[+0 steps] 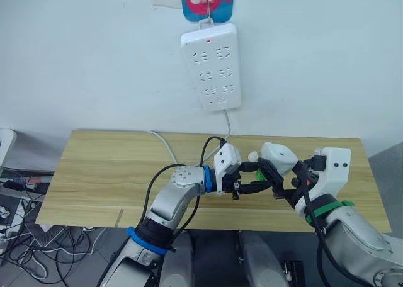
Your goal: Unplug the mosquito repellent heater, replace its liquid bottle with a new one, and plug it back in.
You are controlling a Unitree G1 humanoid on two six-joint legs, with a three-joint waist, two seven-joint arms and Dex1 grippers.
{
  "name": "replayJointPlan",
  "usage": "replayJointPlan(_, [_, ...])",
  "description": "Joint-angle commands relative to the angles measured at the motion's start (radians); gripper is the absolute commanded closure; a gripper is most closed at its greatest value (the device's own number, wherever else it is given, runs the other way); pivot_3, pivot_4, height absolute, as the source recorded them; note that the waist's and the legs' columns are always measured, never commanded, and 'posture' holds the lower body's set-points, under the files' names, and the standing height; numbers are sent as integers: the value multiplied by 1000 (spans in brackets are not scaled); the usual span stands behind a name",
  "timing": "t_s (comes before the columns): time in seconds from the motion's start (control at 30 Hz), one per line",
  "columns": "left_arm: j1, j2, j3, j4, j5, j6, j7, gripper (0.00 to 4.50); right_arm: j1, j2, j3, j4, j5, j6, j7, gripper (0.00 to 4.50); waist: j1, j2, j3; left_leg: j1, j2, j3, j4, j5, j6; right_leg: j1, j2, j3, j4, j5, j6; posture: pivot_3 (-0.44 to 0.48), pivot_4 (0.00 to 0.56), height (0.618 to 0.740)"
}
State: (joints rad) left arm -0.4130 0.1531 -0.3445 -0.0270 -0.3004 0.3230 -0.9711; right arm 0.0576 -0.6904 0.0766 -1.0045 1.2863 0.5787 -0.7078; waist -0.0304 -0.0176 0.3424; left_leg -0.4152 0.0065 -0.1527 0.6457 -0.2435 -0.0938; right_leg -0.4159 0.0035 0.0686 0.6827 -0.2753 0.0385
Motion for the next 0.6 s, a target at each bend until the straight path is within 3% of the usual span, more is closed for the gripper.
replayJointPlan(0.03, [7, -9, -11, -56, -29, 2, -7, 2289, -1, 18, -2, -21, -17, 1, 17, 1273, 0, 0, 0, 0, 0, 0, 0, 0, 0, 0, 0, 0, 0, 0, 0, 35, 319, 740])
replayJointPlan(0.07, [9, -7, -12, -59, -32, 5, -9, 2289, -2, 23, -2, -22, -23, 1, 19, 1564, 0, 0, 0, 0, 0, 0, 0, 0, 0, 0, 0, 0, 0, 0, 0, 35, 319, 740])
replayJointPlan(0.37, [21, 11, -16, -70, -34, 17, -17, 2289, 6, 46, -14, -27, -59, 19, 30, 1572, 1, 0, -1, 0, 0, 0, 0, 0, 0, 0, 0, 0, 0, 0, 0, 42, 310, 740])
replayJointPlan(0.4, [20, 14, -14, -71, -39, 22, -23, 1569, 6, 48, -18, -25, -62, 19, 32, 1572, 1, 0, -1, 0, 0, 0, 0, 0, 0, 0, 0, 0, 0, 0, 0, 46, 312, 740])
replayJointPlan(0.57, [33, 71, 36, -103, -73, 40, -46, 79, 12, 59, -40, -12, -79, 15, 49, 1572, 1, 0, -1, 0, 0, 0, 0, 0, 0, 0, 0, 0, 0, 0, 0, 61, 314, 740])
replayJointPlan(0.6, [38, 97, 56, -113, -79, 52, -43, 0, 11, 57, -49, -9, -79, 14, 57, 1572, 1, 0, -1, 0, 0, 0, 0, 0, 0, 0, 0, 0, 0, 0, 0, 66, 316, 740])
